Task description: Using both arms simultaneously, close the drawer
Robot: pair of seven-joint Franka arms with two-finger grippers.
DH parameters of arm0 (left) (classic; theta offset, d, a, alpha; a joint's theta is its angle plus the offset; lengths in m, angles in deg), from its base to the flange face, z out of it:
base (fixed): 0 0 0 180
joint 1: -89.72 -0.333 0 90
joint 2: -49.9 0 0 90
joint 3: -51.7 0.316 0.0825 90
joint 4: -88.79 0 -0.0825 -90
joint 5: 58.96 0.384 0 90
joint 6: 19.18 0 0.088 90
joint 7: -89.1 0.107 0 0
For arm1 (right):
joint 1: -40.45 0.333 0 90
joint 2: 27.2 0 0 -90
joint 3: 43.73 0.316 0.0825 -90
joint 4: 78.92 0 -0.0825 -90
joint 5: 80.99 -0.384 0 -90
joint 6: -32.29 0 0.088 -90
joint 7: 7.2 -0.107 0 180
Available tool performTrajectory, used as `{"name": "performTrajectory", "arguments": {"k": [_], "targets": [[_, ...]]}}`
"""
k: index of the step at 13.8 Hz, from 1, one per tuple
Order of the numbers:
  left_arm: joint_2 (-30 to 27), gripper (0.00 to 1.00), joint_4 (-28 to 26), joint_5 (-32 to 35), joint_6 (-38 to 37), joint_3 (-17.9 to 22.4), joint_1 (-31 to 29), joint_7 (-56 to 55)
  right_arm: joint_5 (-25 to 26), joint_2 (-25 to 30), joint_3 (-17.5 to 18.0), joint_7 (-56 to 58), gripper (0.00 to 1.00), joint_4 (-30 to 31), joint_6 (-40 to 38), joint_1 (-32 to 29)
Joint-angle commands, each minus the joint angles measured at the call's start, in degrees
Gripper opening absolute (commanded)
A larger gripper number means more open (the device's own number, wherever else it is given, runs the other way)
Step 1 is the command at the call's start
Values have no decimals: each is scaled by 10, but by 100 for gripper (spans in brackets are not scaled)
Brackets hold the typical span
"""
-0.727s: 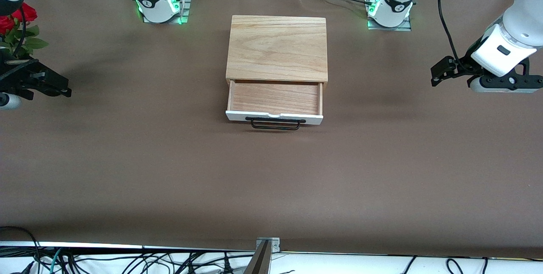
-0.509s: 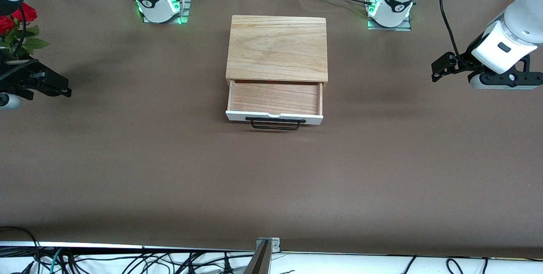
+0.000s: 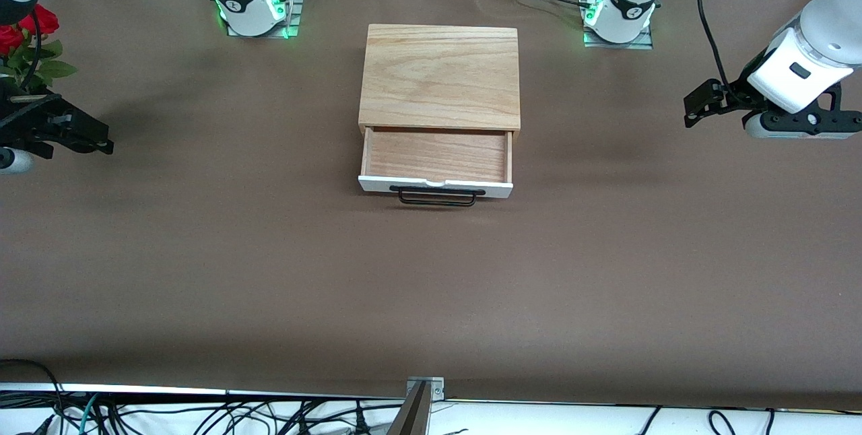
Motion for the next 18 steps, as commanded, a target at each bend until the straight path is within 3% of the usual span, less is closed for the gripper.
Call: {"name": "performTrajectory", "arguments": {"k": [1,18], "targets": [[0,100,12,7,-12,-3,-2,-2,-7,-3,2,-1,100,-11,-4,-1],[9,100,14,7,-13,0,-3,0,-7,-3,1,-2,100,-11,-4,-1]]}}
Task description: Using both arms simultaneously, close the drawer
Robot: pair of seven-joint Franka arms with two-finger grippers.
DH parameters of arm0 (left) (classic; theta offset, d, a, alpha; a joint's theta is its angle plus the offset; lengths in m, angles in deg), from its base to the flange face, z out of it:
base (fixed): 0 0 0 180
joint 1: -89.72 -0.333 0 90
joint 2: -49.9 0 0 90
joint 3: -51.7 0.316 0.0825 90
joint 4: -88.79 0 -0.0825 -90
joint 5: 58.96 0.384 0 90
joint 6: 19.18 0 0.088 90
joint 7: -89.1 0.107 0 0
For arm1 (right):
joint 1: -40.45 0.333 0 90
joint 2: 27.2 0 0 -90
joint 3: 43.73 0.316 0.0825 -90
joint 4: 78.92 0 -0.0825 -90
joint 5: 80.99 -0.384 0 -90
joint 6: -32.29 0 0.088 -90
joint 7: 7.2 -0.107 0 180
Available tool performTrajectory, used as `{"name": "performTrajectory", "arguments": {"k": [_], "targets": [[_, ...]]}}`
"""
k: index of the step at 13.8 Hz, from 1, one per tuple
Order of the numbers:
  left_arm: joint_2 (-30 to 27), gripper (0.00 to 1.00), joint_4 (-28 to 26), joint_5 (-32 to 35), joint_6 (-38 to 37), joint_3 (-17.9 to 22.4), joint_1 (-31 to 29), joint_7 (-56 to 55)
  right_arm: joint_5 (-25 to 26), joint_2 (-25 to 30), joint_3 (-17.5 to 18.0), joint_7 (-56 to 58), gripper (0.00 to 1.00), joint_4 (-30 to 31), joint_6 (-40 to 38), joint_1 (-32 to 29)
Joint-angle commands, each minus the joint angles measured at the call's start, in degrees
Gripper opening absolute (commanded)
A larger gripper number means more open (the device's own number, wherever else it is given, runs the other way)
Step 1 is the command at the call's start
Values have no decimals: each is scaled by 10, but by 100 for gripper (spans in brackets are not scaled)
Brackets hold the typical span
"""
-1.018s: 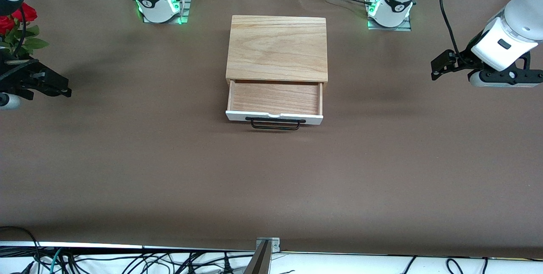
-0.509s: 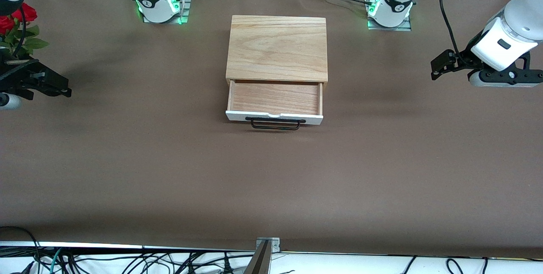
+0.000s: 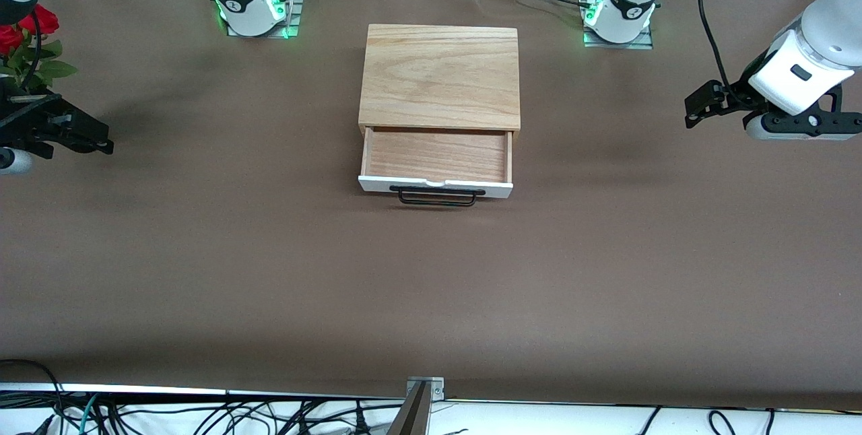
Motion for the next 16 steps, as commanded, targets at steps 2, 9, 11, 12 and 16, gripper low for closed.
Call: {"name": "performTrajectory", "arguments": {"k": [2,9,11,12,16], "targets": [[6,100,14,7,-13,-1,-2,-1,-7,-3,1,-2,100,-11,-4,-1],[6,100,13,7,-15,-2,-1,-2,-7,-5,1,-2,100,-11,-3,-1],[6,100,13,6,-19,-3,0,-1,-9,-7,2,-5,100,-11,-1,-1],[7,100,13,5,-26,-5,5,-1,-18,-10,4,-9,100,-11,0,0],[32,100,13,1,-27,-25,15,-4,-51,-48,32,-10,100,-8,50,19]]}}
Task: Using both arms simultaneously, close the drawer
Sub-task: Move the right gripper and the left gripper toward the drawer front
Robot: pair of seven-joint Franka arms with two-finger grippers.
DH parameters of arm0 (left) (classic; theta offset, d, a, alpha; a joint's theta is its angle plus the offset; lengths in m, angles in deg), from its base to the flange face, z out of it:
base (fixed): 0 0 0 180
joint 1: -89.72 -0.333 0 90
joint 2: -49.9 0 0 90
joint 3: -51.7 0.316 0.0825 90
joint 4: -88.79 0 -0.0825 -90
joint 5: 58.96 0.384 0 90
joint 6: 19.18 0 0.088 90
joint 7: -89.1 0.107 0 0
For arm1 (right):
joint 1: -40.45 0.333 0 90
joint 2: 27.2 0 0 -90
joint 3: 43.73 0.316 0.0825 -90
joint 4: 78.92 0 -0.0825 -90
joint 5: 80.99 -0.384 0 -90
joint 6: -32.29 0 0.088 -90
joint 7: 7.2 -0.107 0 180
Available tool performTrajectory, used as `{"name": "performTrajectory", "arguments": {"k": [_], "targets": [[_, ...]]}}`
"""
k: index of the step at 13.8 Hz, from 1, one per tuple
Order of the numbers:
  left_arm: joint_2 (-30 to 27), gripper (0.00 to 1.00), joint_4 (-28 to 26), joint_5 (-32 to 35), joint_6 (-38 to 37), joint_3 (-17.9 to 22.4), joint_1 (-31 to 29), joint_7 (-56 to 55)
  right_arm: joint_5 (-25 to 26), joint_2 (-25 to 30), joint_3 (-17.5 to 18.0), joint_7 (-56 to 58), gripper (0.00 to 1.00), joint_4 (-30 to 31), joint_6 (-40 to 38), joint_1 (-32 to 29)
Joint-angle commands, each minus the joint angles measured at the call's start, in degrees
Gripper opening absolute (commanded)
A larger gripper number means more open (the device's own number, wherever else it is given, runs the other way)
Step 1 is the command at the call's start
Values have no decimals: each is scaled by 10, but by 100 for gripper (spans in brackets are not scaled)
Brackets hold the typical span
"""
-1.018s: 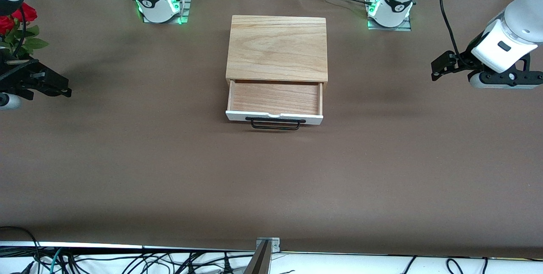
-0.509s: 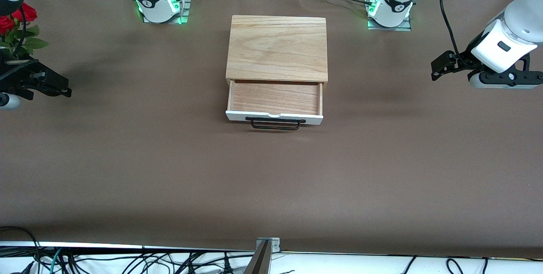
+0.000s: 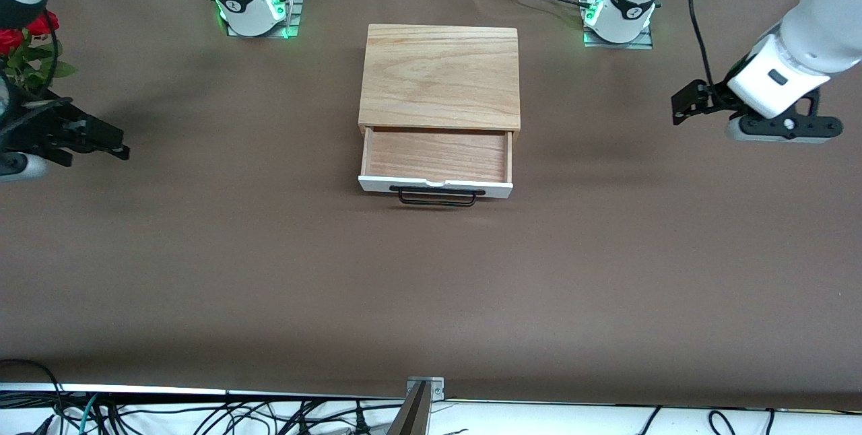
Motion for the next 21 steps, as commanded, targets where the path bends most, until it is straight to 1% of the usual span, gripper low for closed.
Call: {"name": "performTrajectory", "arguments": {"k": [1,3,4,5,6,8,9,11,13,15,17,19,21], "targets": [[25,100,14,-19,-8,-4,12,-3,-15,-51,25,-10,100,-9,46,21],[49,100,14,-84,-4,-4,14,-3,-47,-90,41,-10,100,-9,95,36],[74,100,15,-99,7,-6,18,-4,-72,-109,45,-10,100,-9,117,44],[96,100,20,-111,32,-14,35,-7,-96,-126,45,-9,100,-10,133,52],[124,100,38,-126,57,-16,41,-5,-111,-139,45,-10,100,-11,146,61],[188,100,76,-213,65,-17,49,-7,-132,-161,46,-9,100,-11,191,79],[218,100,95,-243,68,-17,52,-5,-150,-171,47,-7,100,-12,215,90],[256,100,106,-250,100,-17,79,0,-187,-190,50,-9,100,-12,251,117],[291,100,107,-252,165,-17,113,0,-211,-210,53,-8,100,-13,294,140],[307,100,107,-252,219,-17,129,2,-235,-235,68,-6,100,-28,319,148],[327,100,108,-253,246,-23,139,2,-238,-253,82,-6,100,-37,320,156],[343,100,108,-259,252,-26,155,1,-239,-269,91,-6,100,-37,320,159],[351,100,101,-275,252,-25,163,1,-239,-281,109,-7,100,-37,319,159]]}}
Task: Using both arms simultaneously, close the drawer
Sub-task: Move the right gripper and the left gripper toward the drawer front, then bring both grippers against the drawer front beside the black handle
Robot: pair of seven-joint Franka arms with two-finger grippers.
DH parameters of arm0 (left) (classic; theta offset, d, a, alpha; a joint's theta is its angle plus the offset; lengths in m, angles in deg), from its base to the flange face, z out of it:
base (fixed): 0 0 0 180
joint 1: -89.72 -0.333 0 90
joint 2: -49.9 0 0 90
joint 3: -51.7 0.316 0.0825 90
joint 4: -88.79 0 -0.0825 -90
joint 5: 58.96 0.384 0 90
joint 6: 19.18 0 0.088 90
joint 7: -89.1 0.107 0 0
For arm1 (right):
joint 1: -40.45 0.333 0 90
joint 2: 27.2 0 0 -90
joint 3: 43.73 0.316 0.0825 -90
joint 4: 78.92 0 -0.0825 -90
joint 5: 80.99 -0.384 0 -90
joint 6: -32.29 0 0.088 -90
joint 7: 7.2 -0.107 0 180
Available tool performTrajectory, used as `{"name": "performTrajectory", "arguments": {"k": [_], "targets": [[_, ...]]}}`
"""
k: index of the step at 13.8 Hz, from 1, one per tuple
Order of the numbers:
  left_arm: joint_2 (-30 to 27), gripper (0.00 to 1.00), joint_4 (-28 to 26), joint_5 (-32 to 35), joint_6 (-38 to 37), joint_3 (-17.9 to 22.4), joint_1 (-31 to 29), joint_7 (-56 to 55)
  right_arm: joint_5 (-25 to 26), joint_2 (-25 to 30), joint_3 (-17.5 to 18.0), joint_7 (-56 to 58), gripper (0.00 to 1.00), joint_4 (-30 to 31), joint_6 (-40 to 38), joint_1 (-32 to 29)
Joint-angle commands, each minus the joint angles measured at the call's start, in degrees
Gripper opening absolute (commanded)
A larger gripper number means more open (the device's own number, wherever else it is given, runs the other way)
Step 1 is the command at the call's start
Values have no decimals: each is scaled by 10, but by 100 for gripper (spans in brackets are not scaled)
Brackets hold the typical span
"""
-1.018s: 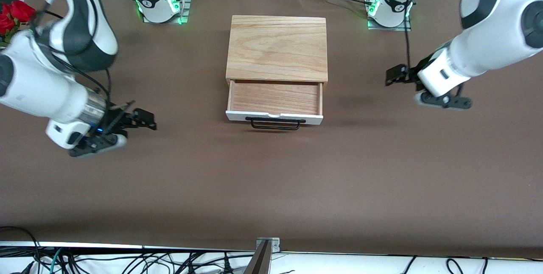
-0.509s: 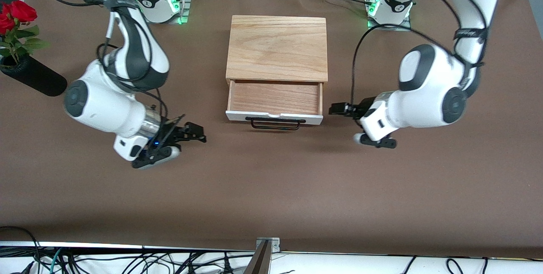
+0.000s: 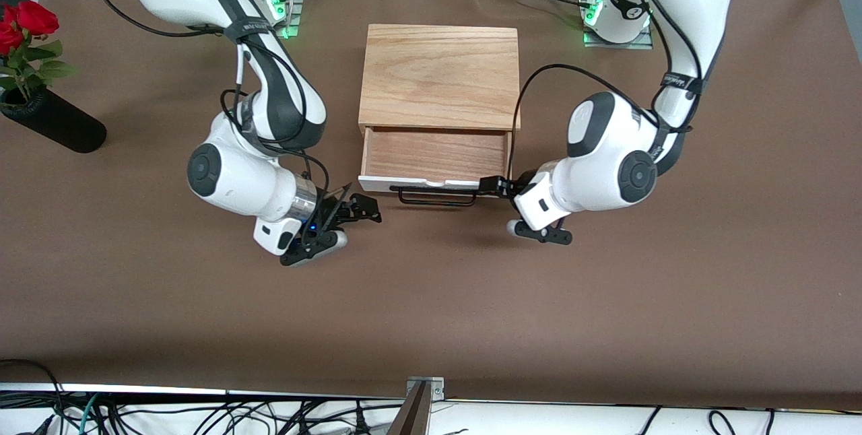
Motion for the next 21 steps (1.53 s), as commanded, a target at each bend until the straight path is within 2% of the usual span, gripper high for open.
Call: {"name": "performTrajectory", "arguments": {"k": [1,5,10,12,21], "targets": [[23,100,15,-21,2,2,11,1,-12,-24,18,0,100,-20,-2,-2],[32,100,15,-21,3,2,21,1,-13,-32,25,2,100,-19,-9,3],[34,100,40,-15,5,5,18,2,-35,-29,26,1,100,-20,-73,3],[42,100,36,-16,36,4,23,2,-36,-29,26,0,100,-18,-84,5],[49,100,24,-21,34,2,35,1,-36,-31,30,-27,100,-13,-109,25]]}}
